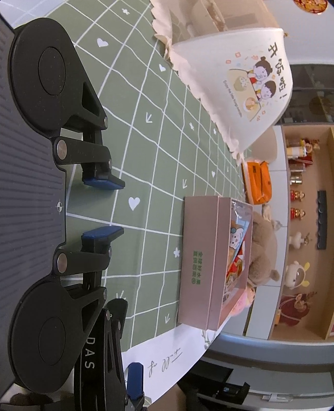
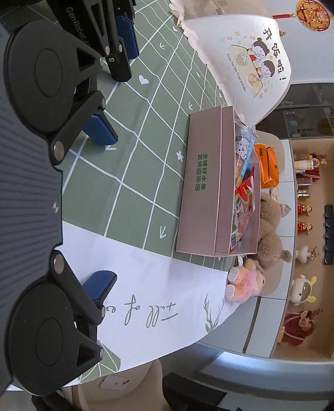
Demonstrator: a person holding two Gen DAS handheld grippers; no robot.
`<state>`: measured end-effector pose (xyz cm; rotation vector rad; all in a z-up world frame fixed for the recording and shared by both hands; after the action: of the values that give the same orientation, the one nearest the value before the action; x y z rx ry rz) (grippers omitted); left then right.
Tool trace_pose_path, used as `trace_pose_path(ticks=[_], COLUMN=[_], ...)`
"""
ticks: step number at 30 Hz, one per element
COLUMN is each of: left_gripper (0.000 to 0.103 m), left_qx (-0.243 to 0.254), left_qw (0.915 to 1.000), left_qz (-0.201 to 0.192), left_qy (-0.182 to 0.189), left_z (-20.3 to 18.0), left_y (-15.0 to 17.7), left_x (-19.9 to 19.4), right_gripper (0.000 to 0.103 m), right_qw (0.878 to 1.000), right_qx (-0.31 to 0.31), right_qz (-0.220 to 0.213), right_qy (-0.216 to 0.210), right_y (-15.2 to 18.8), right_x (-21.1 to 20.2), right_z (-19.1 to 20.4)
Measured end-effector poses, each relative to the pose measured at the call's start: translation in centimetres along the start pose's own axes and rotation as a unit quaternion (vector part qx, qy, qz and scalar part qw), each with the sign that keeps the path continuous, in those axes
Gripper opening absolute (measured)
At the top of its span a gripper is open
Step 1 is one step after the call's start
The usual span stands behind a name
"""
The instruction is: Organize snacks
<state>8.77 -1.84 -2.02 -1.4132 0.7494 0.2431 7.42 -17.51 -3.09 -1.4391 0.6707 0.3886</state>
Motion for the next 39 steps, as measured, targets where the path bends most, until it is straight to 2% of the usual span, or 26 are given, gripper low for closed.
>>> trace_pose_path(ticks=[39], left_gripper=[0.036], left_qx=[0.004], left_qw=[1.0], left_qz=[-0.002], left_qy=[-0.003], left_z=[-0.1], left_y=[0.12], left_x=[-0.12], right_gripper=[0.103], right_qw=[1.0], right_qx=[0.0], right_qz=[0.0], right_qy=[0.0], right_y=[0.03], right_x=[0.0], right_z=[0.0])
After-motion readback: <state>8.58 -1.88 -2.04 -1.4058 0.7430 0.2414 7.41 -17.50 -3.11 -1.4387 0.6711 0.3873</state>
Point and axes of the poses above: each gripper's, at about its wrist camera, not at the fingertips, and x roughly the way its jaws point, z to its left, y to its underside, the point moved 3 cm from there along x, roughly the way its jaws point, and after that the axes turned 3 degrees about y, right-handed, at the moved point
